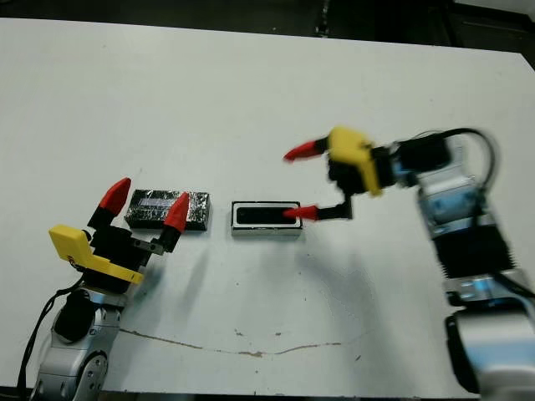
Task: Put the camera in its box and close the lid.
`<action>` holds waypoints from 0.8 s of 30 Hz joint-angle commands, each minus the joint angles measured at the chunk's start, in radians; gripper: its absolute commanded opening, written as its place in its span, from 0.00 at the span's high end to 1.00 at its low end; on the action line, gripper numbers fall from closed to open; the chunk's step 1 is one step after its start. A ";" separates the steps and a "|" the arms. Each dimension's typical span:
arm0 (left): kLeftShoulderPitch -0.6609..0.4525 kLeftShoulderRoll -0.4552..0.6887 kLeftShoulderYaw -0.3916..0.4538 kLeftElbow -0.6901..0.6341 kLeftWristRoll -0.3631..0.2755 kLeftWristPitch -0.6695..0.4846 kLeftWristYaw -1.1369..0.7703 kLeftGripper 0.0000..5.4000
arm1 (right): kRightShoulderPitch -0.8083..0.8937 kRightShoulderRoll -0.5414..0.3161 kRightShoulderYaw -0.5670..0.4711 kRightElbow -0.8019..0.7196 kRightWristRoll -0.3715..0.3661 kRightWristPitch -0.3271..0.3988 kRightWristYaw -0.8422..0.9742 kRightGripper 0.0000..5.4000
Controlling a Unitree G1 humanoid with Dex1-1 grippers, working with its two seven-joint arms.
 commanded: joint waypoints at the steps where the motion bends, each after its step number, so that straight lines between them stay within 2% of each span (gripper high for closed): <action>1: -0.017 0.071 0.051 -0.022 -0.006 -0.016 -0.040 0.00 | 0.162 -0.012 -0.150 -0.136 0.121 0.124 -0.133 0.00; 3: -0.046 0.123 0.084 -0.023 -0.032 -0.027 -0.090 0.00 | 0.282 0.030 -0.229 -0.255 0.165 0.177 -0.277 0.00; 5: -0.087 0.198 0.121 -0.017 -0.072 -0.026 -0.165 0.00 | 0.424 0.093 -0.280 -0.390 0.167 0.199 -0.444 0.03; 9: -0.185 0.361 0.173 0.015 -0.086 -0.039 -0.307 0.00 | 0.652 0.230 -0.308 -0.528 0.182 0.167 -0.647 0.11; 11: -0.225 0.412 0.184 0.035 -0.092 -0.027 -0.351 0.00 | 0.724 0.266 -0.305 -0.566 0.193 0.163 -0.695 0.16; 15: -0.312 0.534 0.174 0.071 -0.050 0.025 -0.425 0.00 | 0.832 0.341 -0.306 -0.574 0.206 0.051 -0.728 0.28; 19: -0.401 0.642 0.133 0.088 -0.020 0.117 -0.513 0.00 | 0.885 0.404 -0.304 -0.544 0.177 -0.075 -0.778 0.39; 21: -0.454 0.675 0.100 0.124 -0.019 0.151 -0.573 0.00 | 0.893 0.420 -0.304 -0.522 0.182 -0.107 -0.794 0.45; 24: -0.541 0.691 0.042 0.232 -0.028 0.143 -0.696 0.00 | 0.897 0.434 -0.301 -0.503 0.193 -0.119 -0.821 0.52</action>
